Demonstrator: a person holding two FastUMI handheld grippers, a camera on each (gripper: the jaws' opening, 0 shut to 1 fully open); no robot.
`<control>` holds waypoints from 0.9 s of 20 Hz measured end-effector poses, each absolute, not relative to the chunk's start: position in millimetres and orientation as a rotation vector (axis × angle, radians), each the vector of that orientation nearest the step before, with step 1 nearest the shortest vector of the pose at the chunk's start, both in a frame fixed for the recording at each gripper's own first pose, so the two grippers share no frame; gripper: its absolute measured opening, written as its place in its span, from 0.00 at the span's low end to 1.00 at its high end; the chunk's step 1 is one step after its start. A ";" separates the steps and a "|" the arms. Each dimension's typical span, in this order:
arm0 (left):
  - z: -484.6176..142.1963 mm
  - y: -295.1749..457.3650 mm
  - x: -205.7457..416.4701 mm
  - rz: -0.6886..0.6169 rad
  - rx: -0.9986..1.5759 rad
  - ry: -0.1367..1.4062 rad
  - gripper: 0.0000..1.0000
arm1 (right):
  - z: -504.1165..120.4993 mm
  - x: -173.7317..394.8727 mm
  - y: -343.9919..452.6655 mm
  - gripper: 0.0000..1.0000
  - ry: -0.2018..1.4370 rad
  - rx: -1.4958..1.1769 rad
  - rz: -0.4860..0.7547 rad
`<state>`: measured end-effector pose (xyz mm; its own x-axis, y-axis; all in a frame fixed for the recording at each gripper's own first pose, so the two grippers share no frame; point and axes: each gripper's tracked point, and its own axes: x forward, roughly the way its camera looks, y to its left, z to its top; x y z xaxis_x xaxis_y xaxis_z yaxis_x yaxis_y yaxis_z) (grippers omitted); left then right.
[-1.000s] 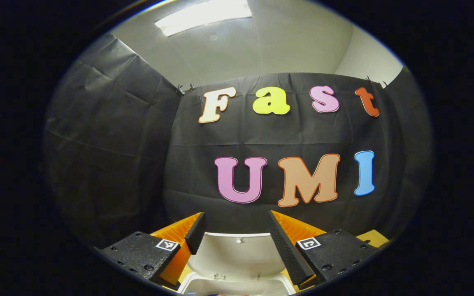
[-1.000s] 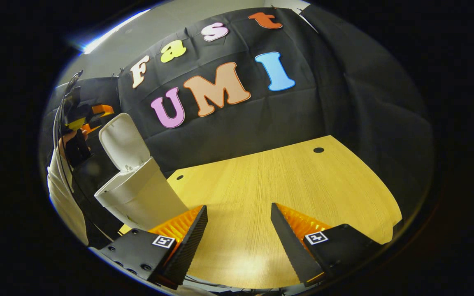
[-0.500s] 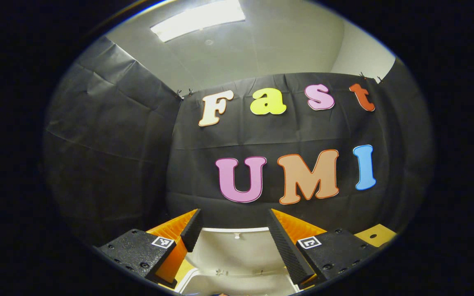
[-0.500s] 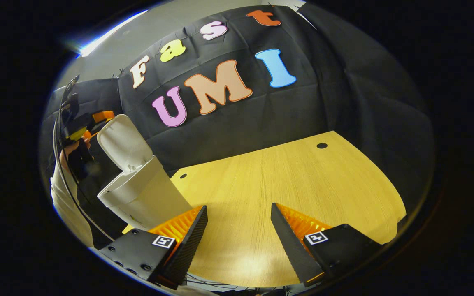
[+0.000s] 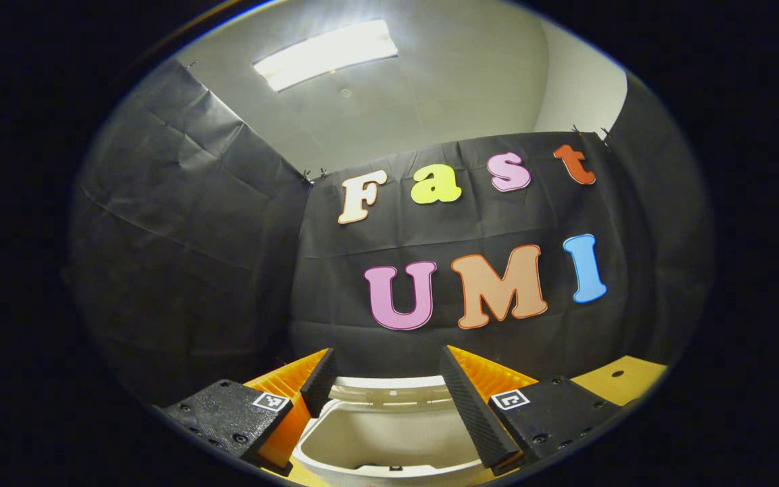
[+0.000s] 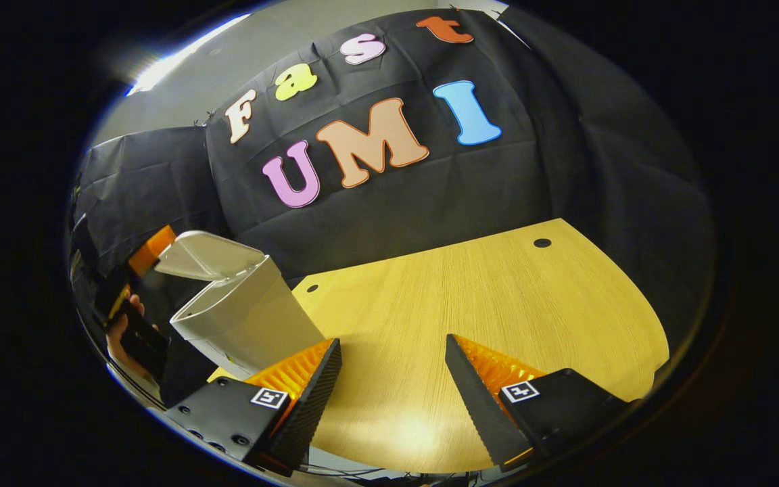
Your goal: Press the lid of the desktop garbage bin to open it, pick up the crumpled paper on the desktop and throw it into the bin, then pick up the pop can on the desktop and drop it into the bin, and finally close the garbage bin lid.
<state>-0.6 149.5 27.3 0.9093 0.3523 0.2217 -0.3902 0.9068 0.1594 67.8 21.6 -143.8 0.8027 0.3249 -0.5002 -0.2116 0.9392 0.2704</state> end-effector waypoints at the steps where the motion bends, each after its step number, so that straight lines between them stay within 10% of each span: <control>1: 18.2 147.0 -2.6 0.384 0.186 -0.177 0.92 | -144.9 66.5 21.7 0.98 0.576 0.200 0.290; 18: -51.5 150.1 -31.4 0.428 0.167 -0.130 0.92 | -158.3 32.5 31.8 0.98 0.636 0.194 0.303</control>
